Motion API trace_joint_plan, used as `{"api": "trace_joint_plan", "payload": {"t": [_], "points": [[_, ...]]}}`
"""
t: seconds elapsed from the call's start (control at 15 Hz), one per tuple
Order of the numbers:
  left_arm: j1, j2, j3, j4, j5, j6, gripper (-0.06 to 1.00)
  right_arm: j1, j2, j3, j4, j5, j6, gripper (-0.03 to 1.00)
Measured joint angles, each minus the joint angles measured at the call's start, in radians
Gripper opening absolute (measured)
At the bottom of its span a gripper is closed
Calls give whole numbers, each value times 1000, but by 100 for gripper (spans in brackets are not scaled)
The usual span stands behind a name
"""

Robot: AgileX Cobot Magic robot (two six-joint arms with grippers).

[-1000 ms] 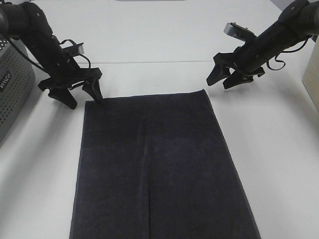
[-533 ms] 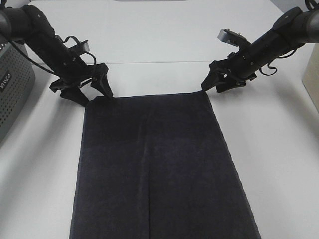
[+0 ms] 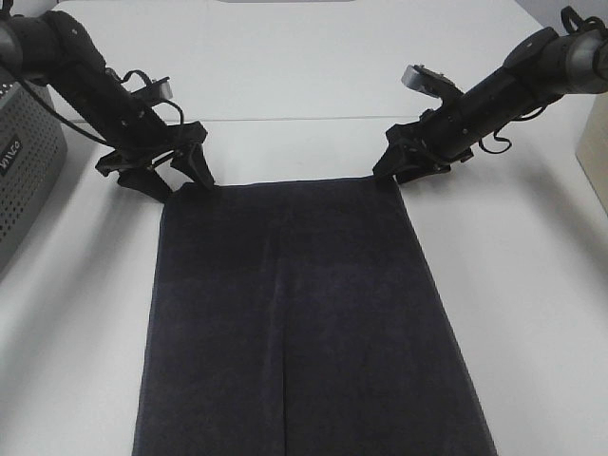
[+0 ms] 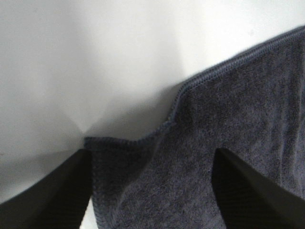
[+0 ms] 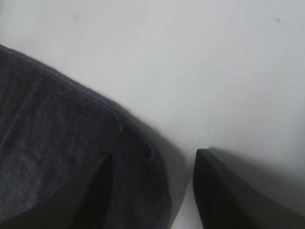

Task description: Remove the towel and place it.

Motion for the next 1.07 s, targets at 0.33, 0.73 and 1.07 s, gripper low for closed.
{"api": "trace_joint_plan", "payload": {"t": [0.33, 0.73, 1.07], "points": [[0, 7, 0, 1, -3, 4, 48, 26, 5, 0, -4, 36, 0, 43], [0, 8, 0, 87, 20, -10, 18, 47, 9, 0, -26, -12, 12, 11], [0, 8, 0, 125, 12, -63, 0, 47, 11, 0, -40, -38, 61, 1]]}}
